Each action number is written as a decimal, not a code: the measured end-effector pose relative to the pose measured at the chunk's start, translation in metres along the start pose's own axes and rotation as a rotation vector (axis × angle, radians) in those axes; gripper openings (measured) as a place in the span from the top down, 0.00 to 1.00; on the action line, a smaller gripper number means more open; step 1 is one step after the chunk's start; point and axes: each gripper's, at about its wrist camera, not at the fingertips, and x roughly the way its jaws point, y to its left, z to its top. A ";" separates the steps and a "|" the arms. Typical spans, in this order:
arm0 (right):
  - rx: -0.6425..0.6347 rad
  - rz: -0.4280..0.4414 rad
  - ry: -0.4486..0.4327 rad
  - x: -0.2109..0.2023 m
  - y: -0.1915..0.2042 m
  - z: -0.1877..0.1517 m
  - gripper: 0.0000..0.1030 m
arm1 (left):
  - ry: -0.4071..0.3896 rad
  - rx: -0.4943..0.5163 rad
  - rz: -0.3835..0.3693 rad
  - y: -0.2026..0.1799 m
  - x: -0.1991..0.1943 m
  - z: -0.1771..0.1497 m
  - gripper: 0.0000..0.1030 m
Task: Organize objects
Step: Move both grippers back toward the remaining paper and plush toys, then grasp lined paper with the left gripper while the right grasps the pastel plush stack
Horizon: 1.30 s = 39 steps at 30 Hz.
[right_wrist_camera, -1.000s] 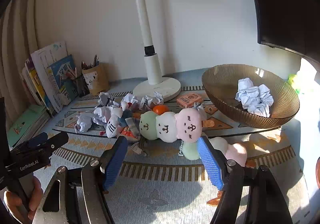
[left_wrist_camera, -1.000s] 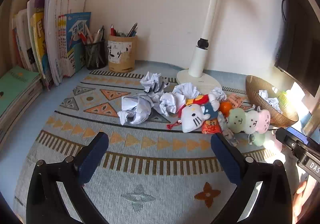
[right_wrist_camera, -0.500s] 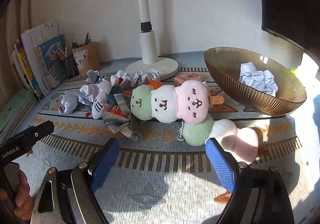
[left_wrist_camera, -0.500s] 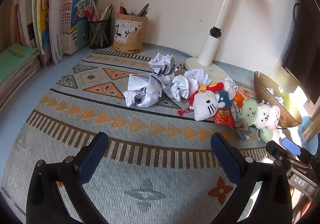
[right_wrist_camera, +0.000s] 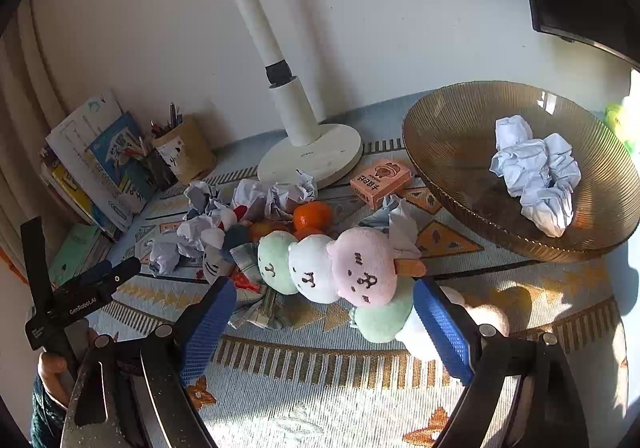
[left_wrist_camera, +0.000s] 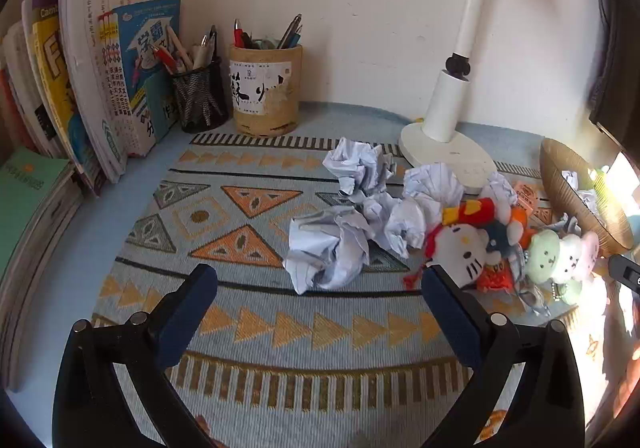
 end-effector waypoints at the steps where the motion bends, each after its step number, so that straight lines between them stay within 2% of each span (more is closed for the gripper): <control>1: -0.020 -0.034 0.011 0.007 0.002 0.005 0.13 | 0.019 -0.007 -0.003 0.003 0.011 0.006 0.01; 3: -0.038 -0.104 0.022 0.021 0.004 0.012 0.13 | 0.055 -0.029 -0.015 0.008 0.032 0.013 0.01; 5: -0.018 -0.078 0.058 0.031 -0.001 0.013 0.15 | 0.066 -0.043 -0.017 0.009 0.046 0.015 0.01; 7: -0.012 -0.042 0.106 0.037 0.000 0.009 0.41 | 0.063 -0.048 -0.031 0.007 0.052 0.012 0.01; 10: -0.036 -0.093 0.135 0.031 0.012 -0.001 0.47 | 0.055 -0.038 -0.023 0.002 0.054 0.007 0.03; 12: 0.018 -0.028 0.190 0.023 0.014 -0.011 0.51 | 0.021 -0.027 -0.027 0.001 0.048 0.008 0.04; 14: 0.127 0.125 0.248 0.017 0.013 -0.025 0.51 | 0.009 -0.034 -0.030 0.003 0.046 0.008 0.04; 15: 0.174 0.184 0.259 0.013 0.012 -0.032 0.51 | 0.011 -0.040 -0.038 0.005 0.046 0.008 0.09; 16: 0.200 0.195 0.264 0.010 0.010 -0.039 0.51 | 0.015 -0.047 -0.046 0.006 0.046 0.009 0.12; 17: 0.211 0.162 0.265 0.006 0.008 -0.044 0.51 | 0.023 -0.052 -0.053 0.008 0.047 0.009 0.16; 20: 0.193 -0.036 0.235 -0.008 0.000 -0.054 0.50 | 0.037 -0.074 -0.079 0.013 0.050 0.010 0.16; 21: 0.159 -0.074 0.210 -0.012 0.003 -0.053 0.45 | 0.035 -0.077 -0.085 0.014 0.050 0.011 0.16; 22: 0.122 -0.090 0.188 -0.016 0.007 -0.051 0.32 | 0.034 -0.078 -0.088 0.014 0.050 0.011 0.16; 24: 0.065 -0.080 0.154 -0.017 0.020 -0.047 0.21 | 0.034 -0.073 -0.089 0.014 0.050 0.011 0.16; 26: 0.008 -0.065 0.131 -0.012 0.035 -0.045 0.21 | 0.032 -0.061 -0.085 0.012 0.050 0.011 0.16; 27: -0.025 -0.091 0.137 -0.002 0.040 -0.044 0.21 | 0.033 -0.055 -0.083 0.011 0.050 0.011 0.16; 29: -0.062 -0.144 0.161 0.016 0.049 -0.045 0.23 | 0.034 -0.043 -0.077 0.009 0.051 0.011 0.16; 31: -0.056 -0.127 0.175 0.031 0.050 -0.046 0.36 | 0.034 -0.035 -0.073 0.008 0.050 0.011 0.16; 35: -0.036 -0.142 0.191 0.051 0.051 -0.045 0.40 | 0.038 -0.017 -0.055 0.004 0.052 0.012 0.17; 37: -0.039 -0.138 0.165 0.049 0.051 -0.046 0.52 | 0.055 0.002 -0.061 0.001 0.055 0.012 0.45; 39: -0.041 -0.124 0.165 0.046 0.052 -0.048 0.55 | 0.044 0.019 -0.051 -0.002 0.052 0.011 0.47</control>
